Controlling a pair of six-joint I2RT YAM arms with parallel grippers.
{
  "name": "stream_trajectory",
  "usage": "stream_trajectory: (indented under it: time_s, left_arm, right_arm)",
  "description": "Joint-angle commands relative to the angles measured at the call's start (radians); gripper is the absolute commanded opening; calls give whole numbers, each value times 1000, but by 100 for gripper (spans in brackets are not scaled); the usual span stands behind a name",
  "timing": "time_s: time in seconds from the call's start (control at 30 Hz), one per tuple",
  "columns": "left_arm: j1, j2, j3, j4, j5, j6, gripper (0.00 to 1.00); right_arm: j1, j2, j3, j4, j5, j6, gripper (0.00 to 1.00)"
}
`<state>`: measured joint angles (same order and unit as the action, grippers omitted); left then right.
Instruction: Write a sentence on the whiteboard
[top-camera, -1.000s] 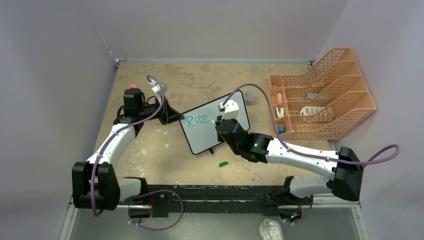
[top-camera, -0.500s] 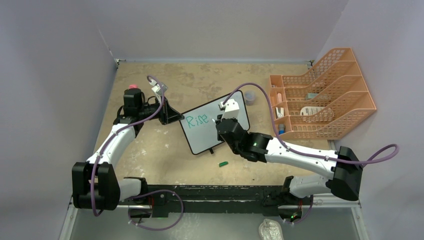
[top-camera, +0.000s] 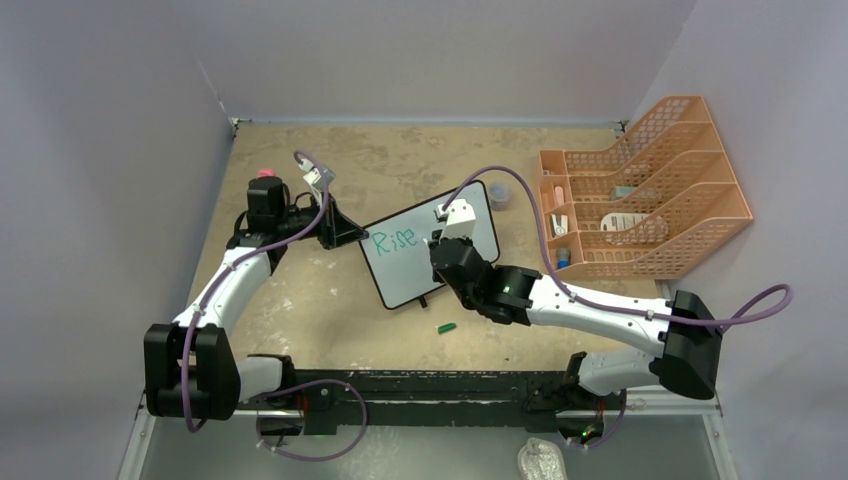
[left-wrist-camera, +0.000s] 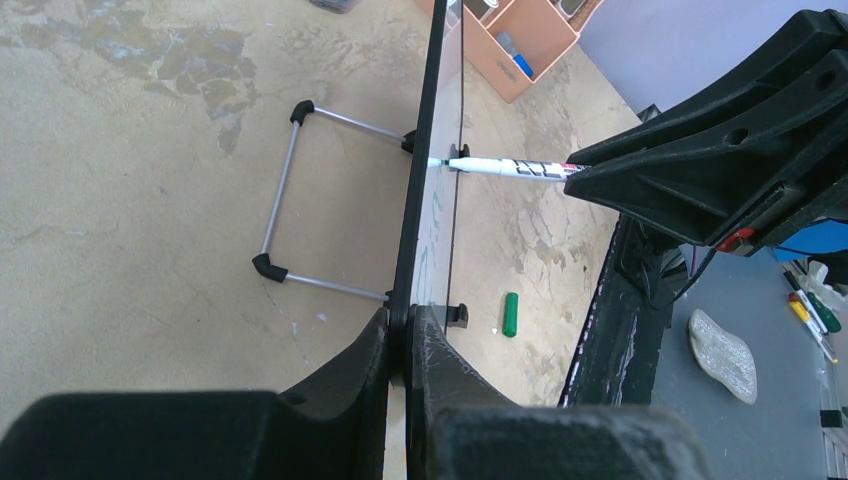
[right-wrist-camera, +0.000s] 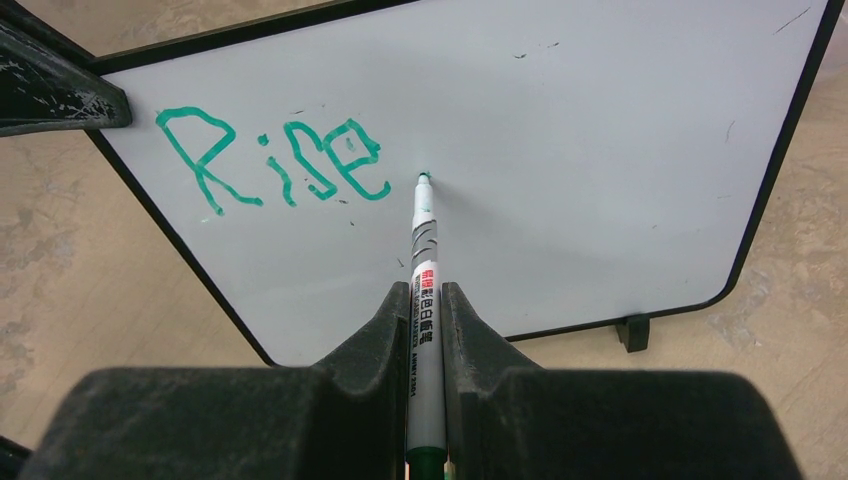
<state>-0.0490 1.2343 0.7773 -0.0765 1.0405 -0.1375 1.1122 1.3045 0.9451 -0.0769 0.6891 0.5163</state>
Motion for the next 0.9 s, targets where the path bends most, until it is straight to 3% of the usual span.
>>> stream_trajectory:
  time_s: [0.0, 0.5, 0.87]
  left_arm:
    - [-5, 10, 26, -5, -25, 32, 0]
    - [-5, 10, 26, -5, -27, 33, 0]
    - [-5, 9, 25, -9, -33, 36, 0]
  right_arm:
    - [1, 4, 41, 3, 36, 26, 0]
    - [13, -32, 35, -55, -5, 37, 0]
    - [-26, -111, 46, -53, -18, -47, 0]
